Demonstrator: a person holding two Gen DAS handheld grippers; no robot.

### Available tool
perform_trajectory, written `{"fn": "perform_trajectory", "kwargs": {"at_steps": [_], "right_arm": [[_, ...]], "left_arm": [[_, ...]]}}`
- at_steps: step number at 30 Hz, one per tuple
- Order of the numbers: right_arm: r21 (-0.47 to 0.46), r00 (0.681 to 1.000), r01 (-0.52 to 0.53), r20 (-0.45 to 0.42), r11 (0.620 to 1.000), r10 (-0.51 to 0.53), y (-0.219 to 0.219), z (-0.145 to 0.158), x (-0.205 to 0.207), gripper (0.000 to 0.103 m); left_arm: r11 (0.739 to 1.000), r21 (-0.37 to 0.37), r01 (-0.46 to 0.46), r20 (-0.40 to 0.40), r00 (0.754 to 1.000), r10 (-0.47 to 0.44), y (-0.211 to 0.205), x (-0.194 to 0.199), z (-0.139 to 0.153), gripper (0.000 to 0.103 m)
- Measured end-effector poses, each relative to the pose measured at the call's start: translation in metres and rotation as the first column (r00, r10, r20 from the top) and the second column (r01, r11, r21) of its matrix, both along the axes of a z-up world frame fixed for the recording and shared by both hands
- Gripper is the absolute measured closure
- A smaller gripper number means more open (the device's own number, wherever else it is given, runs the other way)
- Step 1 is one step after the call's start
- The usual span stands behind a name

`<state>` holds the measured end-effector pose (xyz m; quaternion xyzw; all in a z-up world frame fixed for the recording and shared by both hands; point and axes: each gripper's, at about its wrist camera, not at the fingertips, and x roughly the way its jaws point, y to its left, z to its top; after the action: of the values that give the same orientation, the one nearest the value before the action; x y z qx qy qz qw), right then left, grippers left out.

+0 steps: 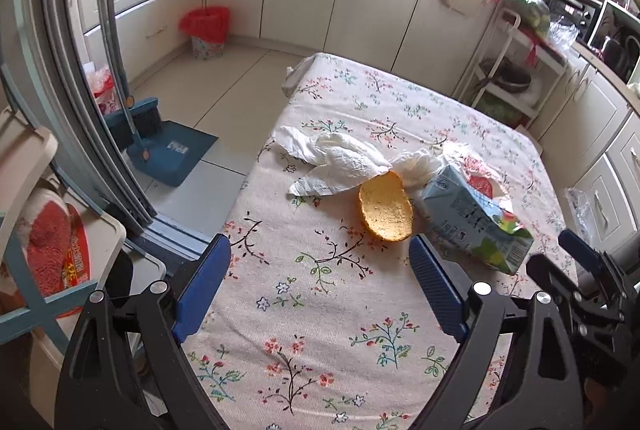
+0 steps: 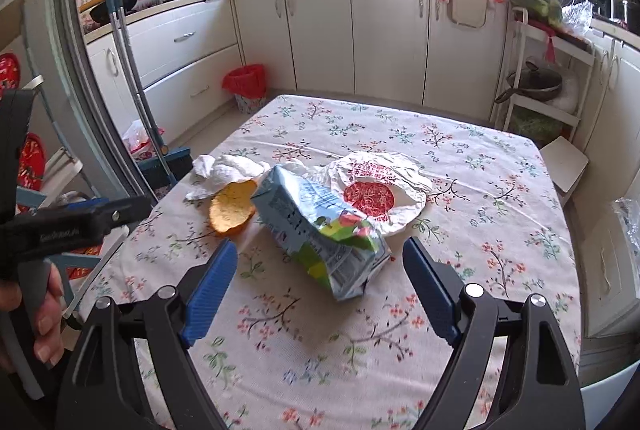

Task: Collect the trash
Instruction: 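Grasp a white tissue with the left tool while the right tool grasps the milk carton, then lift the tissue with the left tool while the right tool lifts the milk carton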

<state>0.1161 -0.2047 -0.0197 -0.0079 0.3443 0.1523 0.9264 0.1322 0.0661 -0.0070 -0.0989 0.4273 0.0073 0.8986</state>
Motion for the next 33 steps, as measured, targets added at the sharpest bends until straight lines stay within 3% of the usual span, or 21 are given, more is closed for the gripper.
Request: {"fn": "perform_trajectory", "kwargs": {"at_steps": [8,15,22,25,28,29,30,31,33], "right_arm": [[0.027,0.997,0.024,-0.069,0.999,-0.022,-0.006,-0.017,0.040,0.022],[0.023,0.993,-0.033,-0.112,0.999,0.035,0.001,-0.028,0.060,0.022],[0.013,0.981,-0.106,-0.163,0.994,0.107,0.005,-0.025,0.062,0.056],[0.010,0.975,-0.111,-0.193,0.994,0.111,-0.001,-0.021,0.058,0.063],[-0.006,0.969,-0.126,-0.217,0.992,0.122,-0.008,-0.019,0.053,0.063],[-0.010,0.965,-0.134,-0.229,0.991,0.128,-0.012,-0.018,0.050,0.063],[-0.010,0.961,-0.141,-0.240,0.990,0.135,-0.014,-0.018,0.047,0.063],[-0.007,0.957,-0.151,-0.250,0.988,0.145,-0.018,-0.018,0.046,0.063],[-0.006,0.946,-0.184,-0.271,0.983,0.175,-0.025,-0.017,0.041,0.063]], "left_arm": [[0.999,0.036,0.023,-0.044,0.999,-0.021,-0.008,0.032,-0.012,0.017],[0.993,0.102,0.059,-0.058,0.997,-0.053,-0.011,0.074,-0.017,0.017],[0.994,0.092,0.052,-0.070,0.996,-0.045,-0.004,0.118,-0.029,0.017],[0.992,0.107,0.061,-0.058,0.997,-0.055,-0.008,0.134,-0.032,0.017],[0.986,0.142,0.093,-0.079,0.993,-0.083,-0.017,0.144,-0.040,0.017],[0.984,0.140,0.113,-0.102,0.990,-0.099,-0.021,0.147,-0.045,0.019],[0.985,0.121,0.120,-0.115,0.988,-0.107,-0.020,0.148,-0.048,0.032],[0.988,0.091,0.122,-0.137,0.985,-0.109,-0.020,0.149,-0.051,0.037],[0.988,0.076,0.133,-0.143,0.982,-0.121,-0.022,0.148,-0.049,0.062]]}}
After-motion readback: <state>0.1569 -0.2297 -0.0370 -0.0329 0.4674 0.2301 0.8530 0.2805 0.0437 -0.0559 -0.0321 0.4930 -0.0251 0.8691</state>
